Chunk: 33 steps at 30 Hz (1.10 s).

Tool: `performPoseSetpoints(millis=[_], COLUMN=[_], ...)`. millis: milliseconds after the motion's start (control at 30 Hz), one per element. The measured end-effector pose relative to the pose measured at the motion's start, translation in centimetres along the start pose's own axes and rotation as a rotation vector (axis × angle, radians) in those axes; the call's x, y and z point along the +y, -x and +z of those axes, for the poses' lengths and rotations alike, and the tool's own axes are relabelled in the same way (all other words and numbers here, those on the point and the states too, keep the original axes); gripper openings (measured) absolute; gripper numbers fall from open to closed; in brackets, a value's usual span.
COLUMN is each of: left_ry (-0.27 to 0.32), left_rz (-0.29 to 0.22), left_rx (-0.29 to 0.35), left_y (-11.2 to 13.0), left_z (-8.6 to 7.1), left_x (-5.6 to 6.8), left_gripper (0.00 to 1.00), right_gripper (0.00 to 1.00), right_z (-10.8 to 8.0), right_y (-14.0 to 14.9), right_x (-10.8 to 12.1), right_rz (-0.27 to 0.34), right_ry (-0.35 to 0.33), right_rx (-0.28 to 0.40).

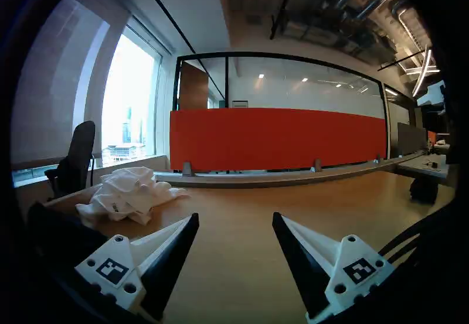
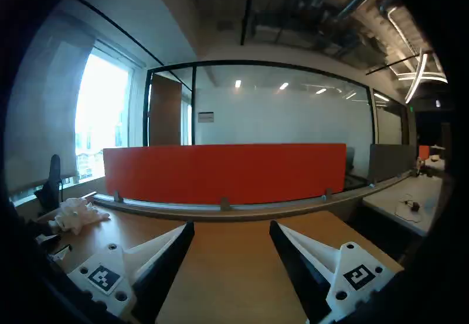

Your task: Fold towel

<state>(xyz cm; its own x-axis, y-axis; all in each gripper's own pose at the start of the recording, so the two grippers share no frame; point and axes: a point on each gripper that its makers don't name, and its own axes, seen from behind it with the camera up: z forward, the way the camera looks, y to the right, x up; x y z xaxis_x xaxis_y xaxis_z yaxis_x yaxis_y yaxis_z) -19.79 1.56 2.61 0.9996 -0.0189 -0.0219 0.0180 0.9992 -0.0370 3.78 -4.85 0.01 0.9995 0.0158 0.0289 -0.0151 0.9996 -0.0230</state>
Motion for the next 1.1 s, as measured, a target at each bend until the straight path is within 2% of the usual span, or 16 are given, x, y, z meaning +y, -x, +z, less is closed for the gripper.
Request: performPoseSetpoints(millis=[367, 800, 1100], left_ry=[-0.014, -0.005, -0.005], left_rz=[-0.010, 0.002, 0.004], left_rx=[0.013, 0.019, 0.019], left_y=[0.5, 0.4, 0.6], left_z=[0.1, 0.1, 0.2], left_x=[-0.6, -0.2, -0.3], left_gripper=[0.93, 0.93, 0.94], right_gripper=[1.00, 1.00, 1.00], right_z=[0.2, -0.1, -0.1], right_y=[0.0, -0.1, -1.0], right_x=[0.0, 1.1, 2.1], right_rz=[-0.005, 0.010, -0.006], right_ry=[0.005, 0.018, 0.018], right_rx=[0.003, 0.013, 0.044])
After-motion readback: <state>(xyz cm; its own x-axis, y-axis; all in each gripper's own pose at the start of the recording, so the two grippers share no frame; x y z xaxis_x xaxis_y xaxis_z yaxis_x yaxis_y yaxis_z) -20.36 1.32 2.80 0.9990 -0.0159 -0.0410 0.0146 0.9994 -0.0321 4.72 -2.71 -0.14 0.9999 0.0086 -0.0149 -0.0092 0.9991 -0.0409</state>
